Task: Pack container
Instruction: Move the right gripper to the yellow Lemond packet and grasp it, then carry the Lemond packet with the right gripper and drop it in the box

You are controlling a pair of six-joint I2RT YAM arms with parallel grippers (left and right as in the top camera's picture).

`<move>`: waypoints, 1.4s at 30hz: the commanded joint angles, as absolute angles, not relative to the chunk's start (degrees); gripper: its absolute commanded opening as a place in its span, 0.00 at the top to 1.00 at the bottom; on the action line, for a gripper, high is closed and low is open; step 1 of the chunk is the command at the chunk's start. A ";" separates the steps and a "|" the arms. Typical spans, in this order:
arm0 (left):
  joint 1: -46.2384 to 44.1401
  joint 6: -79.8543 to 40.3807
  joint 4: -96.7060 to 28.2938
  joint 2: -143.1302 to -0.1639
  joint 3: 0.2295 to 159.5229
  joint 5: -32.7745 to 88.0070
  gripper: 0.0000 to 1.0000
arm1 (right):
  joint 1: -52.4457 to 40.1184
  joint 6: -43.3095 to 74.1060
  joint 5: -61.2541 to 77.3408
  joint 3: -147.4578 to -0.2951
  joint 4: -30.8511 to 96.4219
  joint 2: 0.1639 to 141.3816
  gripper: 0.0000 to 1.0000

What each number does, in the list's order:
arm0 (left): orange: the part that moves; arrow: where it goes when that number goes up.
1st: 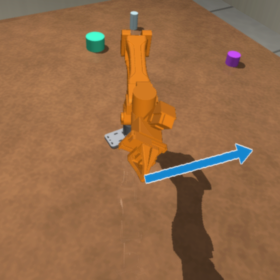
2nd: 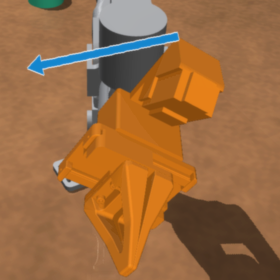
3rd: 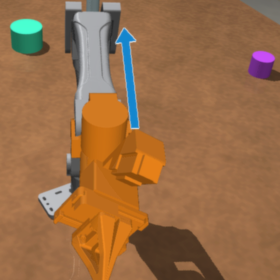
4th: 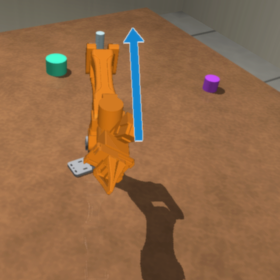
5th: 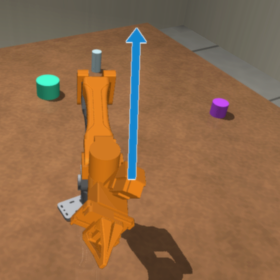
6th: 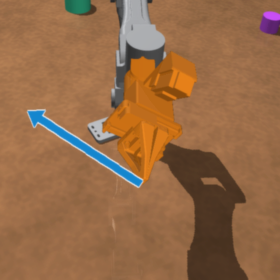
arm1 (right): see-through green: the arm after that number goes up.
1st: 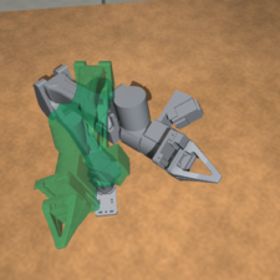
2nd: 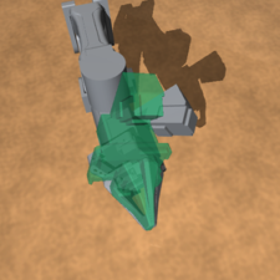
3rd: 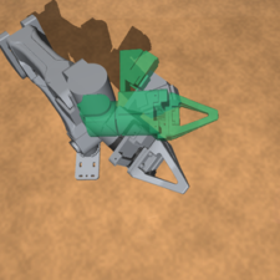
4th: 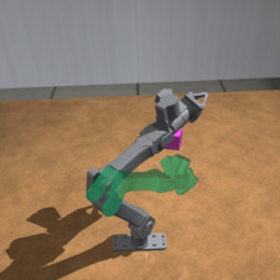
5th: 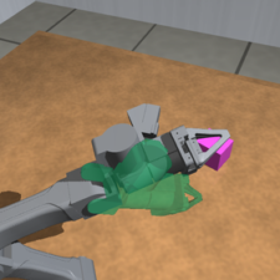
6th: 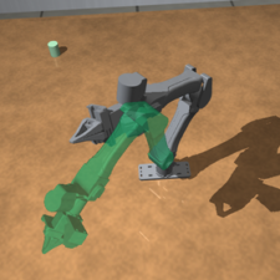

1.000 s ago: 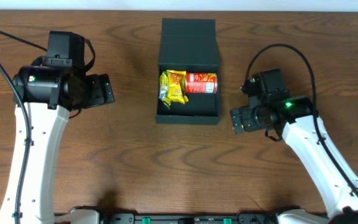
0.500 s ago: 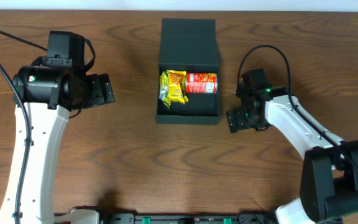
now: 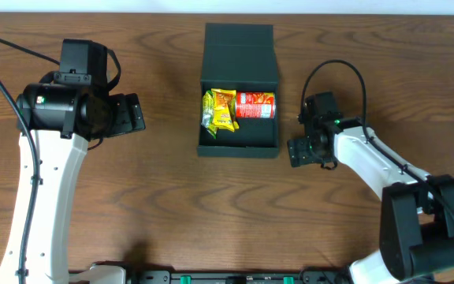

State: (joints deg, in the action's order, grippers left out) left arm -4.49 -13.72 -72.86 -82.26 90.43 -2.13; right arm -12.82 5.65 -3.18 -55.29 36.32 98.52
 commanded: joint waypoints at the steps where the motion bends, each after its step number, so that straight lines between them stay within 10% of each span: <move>1: -4.14 -13.74 -72.84 -82.39 90.37 -3.18 0.04 | -12.40 7.33 -3.64 -54.68 35.99 98.98 0.22; 5: -4.14 -13.74 -72.84 -82.39 90.37 -3.16 0.05 | -12.38 8.80 -3.64 -54.68 34.98 98.98 0.40; 42: -4.14 -13.78 -72.77 -82.39 90.37 -3.16 0.05 | -12.47 21.10 1.83 -73.10 50.19 96.95 0.54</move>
